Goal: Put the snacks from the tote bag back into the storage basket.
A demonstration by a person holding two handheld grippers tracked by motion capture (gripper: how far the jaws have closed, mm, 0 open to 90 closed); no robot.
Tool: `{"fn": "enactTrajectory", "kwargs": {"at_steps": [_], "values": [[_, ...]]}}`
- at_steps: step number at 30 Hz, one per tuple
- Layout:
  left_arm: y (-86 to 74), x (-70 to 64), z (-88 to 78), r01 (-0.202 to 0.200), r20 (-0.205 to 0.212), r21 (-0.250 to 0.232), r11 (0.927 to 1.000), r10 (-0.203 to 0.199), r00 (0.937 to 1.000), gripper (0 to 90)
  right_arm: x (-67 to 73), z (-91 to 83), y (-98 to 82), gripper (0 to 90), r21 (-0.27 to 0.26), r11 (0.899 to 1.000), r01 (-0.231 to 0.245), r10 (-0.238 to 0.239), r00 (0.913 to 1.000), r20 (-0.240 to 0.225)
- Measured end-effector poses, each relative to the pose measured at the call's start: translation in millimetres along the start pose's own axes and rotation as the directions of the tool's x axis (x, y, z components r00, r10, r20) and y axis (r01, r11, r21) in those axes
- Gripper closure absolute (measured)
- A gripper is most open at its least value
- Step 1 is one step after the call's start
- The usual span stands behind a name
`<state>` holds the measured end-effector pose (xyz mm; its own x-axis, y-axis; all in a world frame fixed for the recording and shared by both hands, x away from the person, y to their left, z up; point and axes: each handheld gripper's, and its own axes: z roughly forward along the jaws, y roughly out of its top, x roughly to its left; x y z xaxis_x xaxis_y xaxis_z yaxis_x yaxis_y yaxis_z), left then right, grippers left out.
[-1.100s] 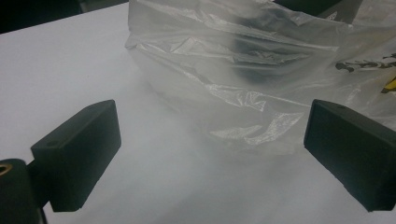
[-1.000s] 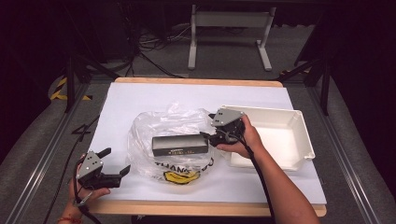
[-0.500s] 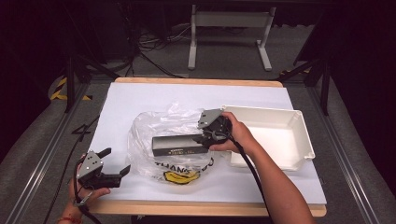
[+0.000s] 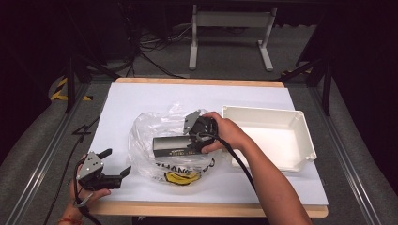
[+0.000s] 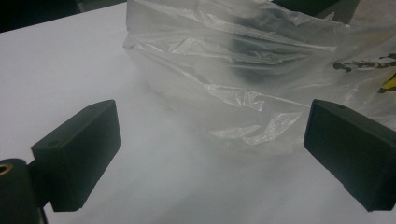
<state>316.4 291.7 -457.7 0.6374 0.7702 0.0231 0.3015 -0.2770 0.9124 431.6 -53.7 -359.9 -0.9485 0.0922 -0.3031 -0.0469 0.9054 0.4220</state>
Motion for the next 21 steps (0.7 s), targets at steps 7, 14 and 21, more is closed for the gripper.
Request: {"fn": "enactTrajectory", "kwargs": {"at_steps": [7,14,21], "values": [[-0.2,0.6,-0.7,-0.005,0.005,-0.003,1.0000,0.005,1.0000,4.9,-1.9,20.1,15.8,35.0,0.101,0.994,0.044,-0.039,0.9979,-0.051],[-0.2,0.0,-0.4,-0.002,0.004,-0.001,1.0000,0.002,1.0000,5.0,-4.3,35.7,22.1,38.6,0.193,0.977,0.087,-0.063,0.9898,-0.128],[-0.3,-0.2,-0.3,-0.004,0.002,-0.001,1.0000,0.004,1.0000,5.1,-4.0,39.6,25.6,39.7,0.211,0.971,0.114,-0.085,0.9867,-0.138]]}}
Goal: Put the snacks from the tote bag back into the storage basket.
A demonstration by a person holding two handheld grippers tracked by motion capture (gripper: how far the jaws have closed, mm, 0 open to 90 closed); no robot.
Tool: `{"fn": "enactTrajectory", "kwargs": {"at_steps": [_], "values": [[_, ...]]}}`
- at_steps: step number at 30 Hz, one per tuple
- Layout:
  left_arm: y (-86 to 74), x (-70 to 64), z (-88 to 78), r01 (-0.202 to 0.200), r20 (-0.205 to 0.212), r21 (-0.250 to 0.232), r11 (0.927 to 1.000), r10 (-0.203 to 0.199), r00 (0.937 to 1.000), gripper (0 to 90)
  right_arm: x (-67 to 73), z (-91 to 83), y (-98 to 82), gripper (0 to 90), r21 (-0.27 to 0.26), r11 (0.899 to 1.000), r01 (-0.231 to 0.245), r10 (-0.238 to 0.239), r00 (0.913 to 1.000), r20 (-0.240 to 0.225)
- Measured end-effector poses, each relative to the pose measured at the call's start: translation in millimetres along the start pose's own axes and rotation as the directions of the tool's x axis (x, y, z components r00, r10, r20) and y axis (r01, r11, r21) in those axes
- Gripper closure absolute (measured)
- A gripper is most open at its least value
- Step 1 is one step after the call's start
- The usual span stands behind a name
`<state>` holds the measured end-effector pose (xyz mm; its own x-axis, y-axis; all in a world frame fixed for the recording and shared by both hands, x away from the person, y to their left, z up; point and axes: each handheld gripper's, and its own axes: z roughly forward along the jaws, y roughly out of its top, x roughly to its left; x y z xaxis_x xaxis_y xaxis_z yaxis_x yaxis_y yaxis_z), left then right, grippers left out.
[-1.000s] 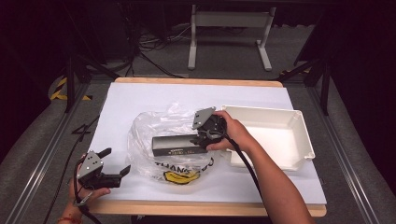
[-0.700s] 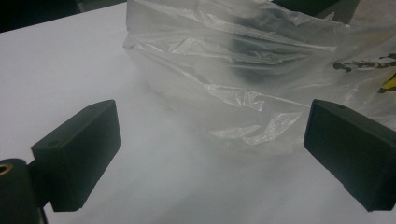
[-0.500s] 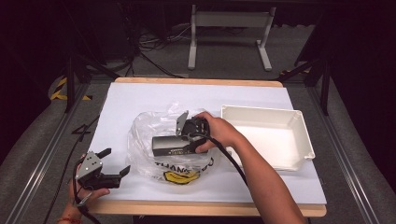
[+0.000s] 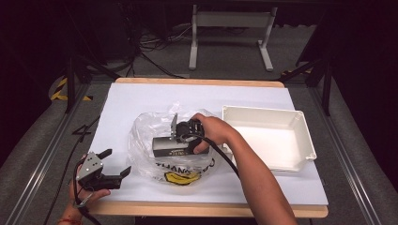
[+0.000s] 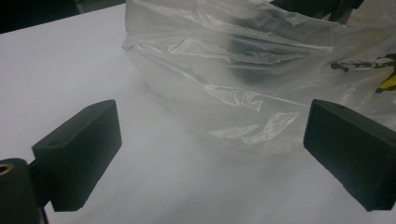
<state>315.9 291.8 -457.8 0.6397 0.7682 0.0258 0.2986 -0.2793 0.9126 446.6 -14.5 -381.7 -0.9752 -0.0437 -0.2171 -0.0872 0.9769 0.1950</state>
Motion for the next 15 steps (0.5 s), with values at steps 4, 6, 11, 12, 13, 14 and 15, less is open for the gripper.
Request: {"fn": "enactTrajectory", "kwargs": {"at_steps": [4,6,11,12,13,14,15], "values": [[-0.1,0.1,-0.3,0.000,0.003,-0.001,1.0000,0.000,1.0000,5.2,-0.1,-0.9,1.4,41.1,0.013,1.000,0.018,-0.018,0.9998,-0.004],[-0.1,0.2,-0.3,0.000,0.004,-0.001,1.0000,0.000,1.0000,5.2,-0.2,-1.9,1.6,41.8,0.016,1.000,0.020,-0.020,0.9998,-0.009],[-0.1,0.6,-0.2,0.000,0.003,0.000,1.0000,0.000,1.0000,5.2,0.4,-3.5,4.1,42.6,0.037,0.999,0.035,-0.035,0.9993,-0.014],[-0.1,0.7,-0.2,0.002,0.003,0.000,1.0000,-0.002,1.0000,5.2,0.4,-3.8,4.5,42.8,0.040,0.998,0.039,-0.038,0.9992,-0.015],[-0.2,0.9,-0.3,0.003,0.002,0.000,1.0000,-0.003,1.0000,5.2,0.5,-4.3,4.5,43.0,0.040,0.999,0.037,-0.037,0.9992,-0.018],[-0.2,1.0,-0.2,0.003,0.002,-0.001,1.0000,-0.003,1.0000,5.2,0.9,-4.5,4.6,43.1,0.037,0.999,0.038,-0.038,0.9992,-0.015],[-0.2,0.9,-0.2,0.007,0.002,-0.002,1.0000,-0.007,1.0000,5.2,1.0,-4.8,4.5,43.2,0.035,0.999,0.040,-0.040,0.9991,-0.013]]}}
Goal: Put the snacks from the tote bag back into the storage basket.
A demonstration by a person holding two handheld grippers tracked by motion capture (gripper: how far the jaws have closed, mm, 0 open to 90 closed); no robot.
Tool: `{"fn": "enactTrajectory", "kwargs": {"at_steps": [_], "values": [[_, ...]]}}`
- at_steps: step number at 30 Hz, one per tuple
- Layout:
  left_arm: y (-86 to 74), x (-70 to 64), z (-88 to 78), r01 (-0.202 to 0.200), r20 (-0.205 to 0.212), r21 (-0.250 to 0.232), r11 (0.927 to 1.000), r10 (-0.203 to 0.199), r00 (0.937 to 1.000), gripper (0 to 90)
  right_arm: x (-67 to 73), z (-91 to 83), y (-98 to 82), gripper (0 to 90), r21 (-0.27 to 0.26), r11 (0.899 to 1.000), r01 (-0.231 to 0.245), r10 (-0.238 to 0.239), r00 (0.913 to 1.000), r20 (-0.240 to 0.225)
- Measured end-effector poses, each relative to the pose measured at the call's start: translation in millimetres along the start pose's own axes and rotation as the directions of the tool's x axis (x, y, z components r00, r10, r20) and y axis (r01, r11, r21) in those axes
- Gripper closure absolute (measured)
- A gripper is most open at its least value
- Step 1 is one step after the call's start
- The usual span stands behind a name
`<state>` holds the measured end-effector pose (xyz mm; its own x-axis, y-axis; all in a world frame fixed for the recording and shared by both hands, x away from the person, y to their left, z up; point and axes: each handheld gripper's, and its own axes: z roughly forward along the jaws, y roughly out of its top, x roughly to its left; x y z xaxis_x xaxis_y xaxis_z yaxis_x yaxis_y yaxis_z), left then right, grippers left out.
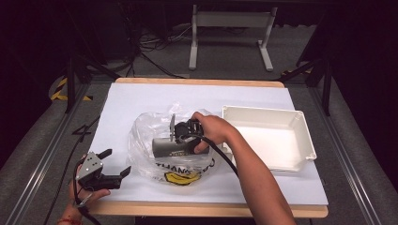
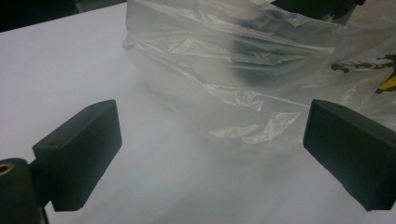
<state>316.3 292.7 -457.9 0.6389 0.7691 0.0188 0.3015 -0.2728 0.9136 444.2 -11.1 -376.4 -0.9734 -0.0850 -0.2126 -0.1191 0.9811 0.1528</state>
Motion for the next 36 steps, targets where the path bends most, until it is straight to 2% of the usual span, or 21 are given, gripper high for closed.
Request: {"fn": "enactTrajectory", "kwargs": {"at_steps": [6,11,16,20,22,24,27,29,36], "values": [[-0.1,0.1,0.0,0.003,0.000,0.000,1.0000,-0.003,1.0000,5.3,-1.9,-3.9,-2.8,43.2,-0.003,1.000,-0.015,0.015,0.9998,-0.013],[-0.1,0.2,0.0,0.003,-0.001,0.000,1.0000,-0.003,1.0000,5.3,-0.5,-7.0,-2.8,43.2,-0.017,1.000,-0.020,0.020,0.9998,0.000],[-0.2,0.4,-0.2,0.006,-0.002,0.000,1.0000,-0.006,1.0000,5.4,-1.7,-19.0,-2.9,43.2,-0.043,0.999,-0.021,0.021,0.9996,0.016],[-0.1,0.5,0.3,0.009,0.000,0.003,1.0000,-0.009,1.0000,5.4,-3.3,-37.5,-5.5,43.2,-0.111,0.994,-0.018,0.021,0.9993,0.030],[-0.1,0.5,0.3,0.009,-0.002,0.003,1.0000,-0.009,1.0000,5.3,-3.5,-43.7,-7.1,43.2,-0.124,0.992,-0.017,0.021,0.9993,0.031],[-0.2,0.3,0.1,0.007,-0.002,0.002,1.0000,-0.007,1.0000,5.4,-3.2,-47.5,-7.6,43.2,-0.121,0.992,-0.022,0.026,0.9991,0.034],[-0.3,0.6,-0.5,0.006,-0.002,-0.002,1.0000,-0.006,1.0000,5.4,-2.8,-60.5,-7.7,43.2,-0.121,0.993,-0.005,0.010,0.9992,0.038],[-0.4,0.9,-0.6,0.007,-0.002,-0.002,1.0000,-0.007,1.0000,5.5,-2.0,-69.6,-8.6,43.2,-0.138,0.990,-0.002,0.008,0.9991,0.042],[-0.3,1.3,0.2,0.015,0.006,0.001,0.9999,-0.015,0.9999,5.5,-1.9,-79.1,-16.6,43.2,-0.123,0.992,0.001,0.004,0.9990,0.046]]}}
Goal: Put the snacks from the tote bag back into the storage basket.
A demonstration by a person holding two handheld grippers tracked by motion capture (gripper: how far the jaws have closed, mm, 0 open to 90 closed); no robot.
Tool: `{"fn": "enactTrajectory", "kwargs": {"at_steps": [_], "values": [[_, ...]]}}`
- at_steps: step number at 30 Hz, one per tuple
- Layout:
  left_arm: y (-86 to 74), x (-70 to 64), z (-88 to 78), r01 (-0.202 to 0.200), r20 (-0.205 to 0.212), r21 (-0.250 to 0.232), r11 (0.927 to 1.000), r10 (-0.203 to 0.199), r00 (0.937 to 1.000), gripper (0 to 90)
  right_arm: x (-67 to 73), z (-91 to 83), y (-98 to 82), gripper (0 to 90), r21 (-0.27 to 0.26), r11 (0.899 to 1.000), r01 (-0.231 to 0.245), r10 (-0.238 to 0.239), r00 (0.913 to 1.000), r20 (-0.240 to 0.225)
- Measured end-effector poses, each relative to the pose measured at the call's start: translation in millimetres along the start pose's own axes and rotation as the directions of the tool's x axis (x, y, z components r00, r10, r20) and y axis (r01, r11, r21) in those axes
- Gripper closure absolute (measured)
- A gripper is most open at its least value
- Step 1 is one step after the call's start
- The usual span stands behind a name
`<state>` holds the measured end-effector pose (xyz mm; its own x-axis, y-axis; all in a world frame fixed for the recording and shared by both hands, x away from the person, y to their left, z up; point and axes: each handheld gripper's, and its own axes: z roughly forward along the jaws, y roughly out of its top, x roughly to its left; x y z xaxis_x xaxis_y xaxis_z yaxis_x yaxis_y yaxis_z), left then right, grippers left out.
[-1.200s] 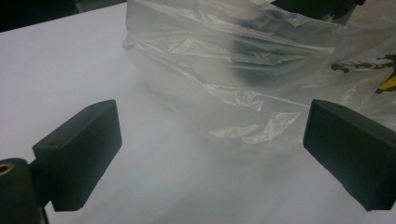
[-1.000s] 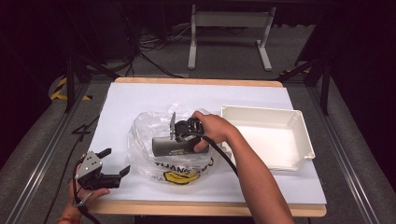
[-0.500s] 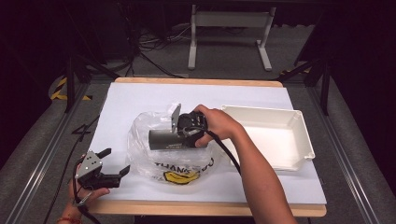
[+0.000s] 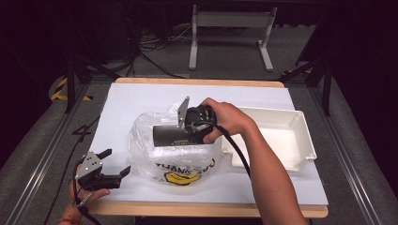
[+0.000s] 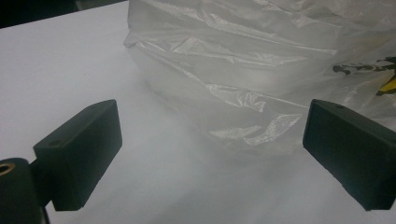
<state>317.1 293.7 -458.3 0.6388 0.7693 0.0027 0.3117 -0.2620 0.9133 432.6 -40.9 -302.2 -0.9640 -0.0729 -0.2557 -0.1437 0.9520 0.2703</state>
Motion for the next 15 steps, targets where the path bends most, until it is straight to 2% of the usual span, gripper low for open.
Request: {"fn": "enactTrajectory", "kwargs": {"at_steps": [5,8,15], "values": [[0.0,0.0,-0.5,-0.006,-0.002,-0.001,1.0000,0.006,1.0000,5.6,1.7,-10.0,-6.1,43.2,0.016,1.000,-0.007,0.007,1.0000,0.006],[0.0,-0.5,-0.3,-0.005,-0.001,0.000,1.0000,0.005,1.0000,5.7,2.2,-17.6,-11.8,43.2,0.003,1.000,-0.008,0.008,0.9999,0.009],[0.2,-0.5,0.3,-0.001,-0.003,0.007,1.0000,0.001,1.0000,5.7,3.3,-29.7,-24.6,43.2,0.012,1.000,-0.006,0.006,1.0000,0.004]]}}
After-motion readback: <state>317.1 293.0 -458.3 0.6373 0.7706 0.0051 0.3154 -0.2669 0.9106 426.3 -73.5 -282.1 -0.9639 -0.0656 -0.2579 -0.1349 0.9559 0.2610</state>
